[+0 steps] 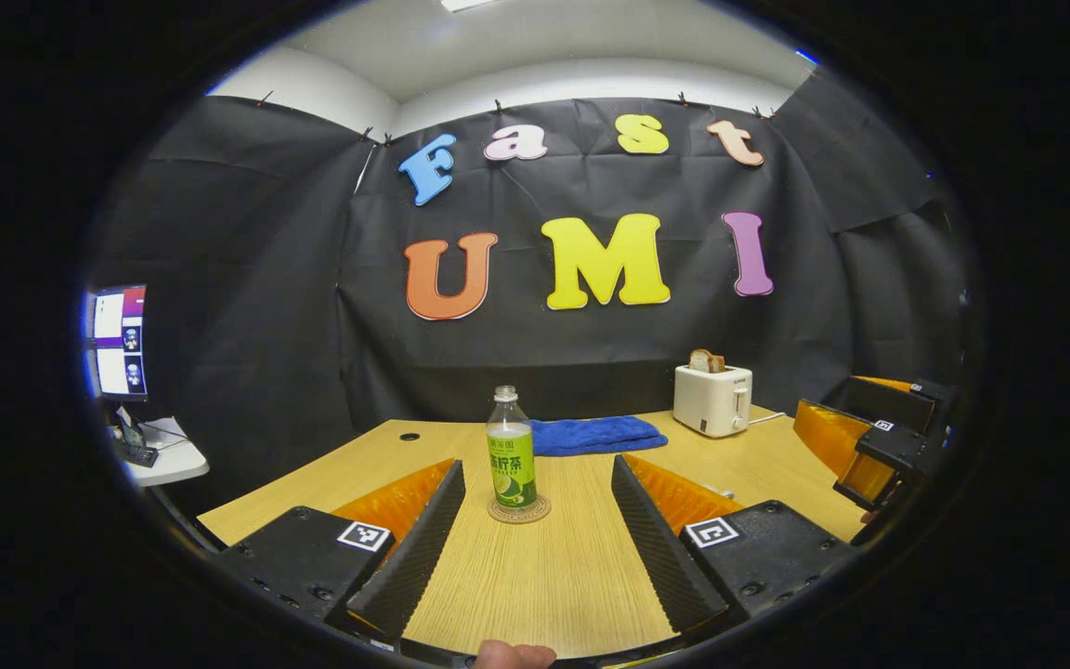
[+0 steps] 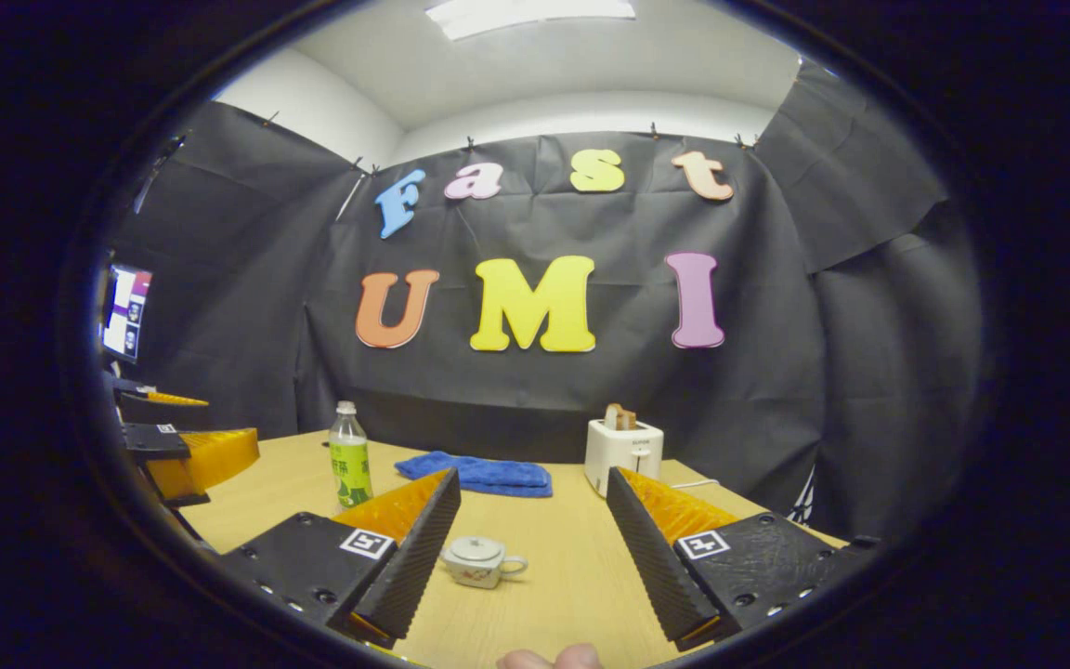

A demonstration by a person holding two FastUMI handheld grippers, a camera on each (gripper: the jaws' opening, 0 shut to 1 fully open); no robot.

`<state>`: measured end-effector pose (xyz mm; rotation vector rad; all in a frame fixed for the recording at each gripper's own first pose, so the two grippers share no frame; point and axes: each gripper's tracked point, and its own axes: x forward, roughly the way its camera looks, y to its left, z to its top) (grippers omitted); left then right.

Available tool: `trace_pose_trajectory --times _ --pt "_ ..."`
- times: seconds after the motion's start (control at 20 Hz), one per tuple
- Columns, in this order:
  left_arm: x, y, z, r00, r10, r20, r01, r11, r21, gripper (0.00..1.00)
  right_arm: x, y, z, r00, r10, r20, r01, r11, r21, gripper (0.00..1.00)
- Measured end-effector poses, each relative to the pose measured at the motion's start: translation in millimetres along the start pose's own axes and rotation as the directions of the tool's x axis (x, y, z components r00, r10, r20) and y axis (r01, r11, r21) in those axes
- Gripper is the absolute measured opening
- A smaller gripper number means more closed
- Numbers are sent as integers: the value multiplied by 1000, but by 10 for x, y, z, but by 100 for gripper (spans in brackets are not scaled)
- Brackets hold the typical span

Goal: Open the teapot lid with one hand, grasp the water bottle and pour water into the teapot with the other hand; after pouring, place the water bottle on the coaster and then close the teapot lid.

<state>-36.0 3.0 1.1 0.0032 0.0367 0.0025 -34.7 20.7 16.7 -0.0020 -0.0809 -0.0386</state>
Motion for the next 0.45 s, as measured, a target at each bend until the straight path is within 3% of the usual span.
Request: trace_pose_trajectory --times 0.45 --pt "40 50 18 1000 24 8 -24 1000 -6 99 90 -14 7 1000 3 1 -3 1000 2 95"
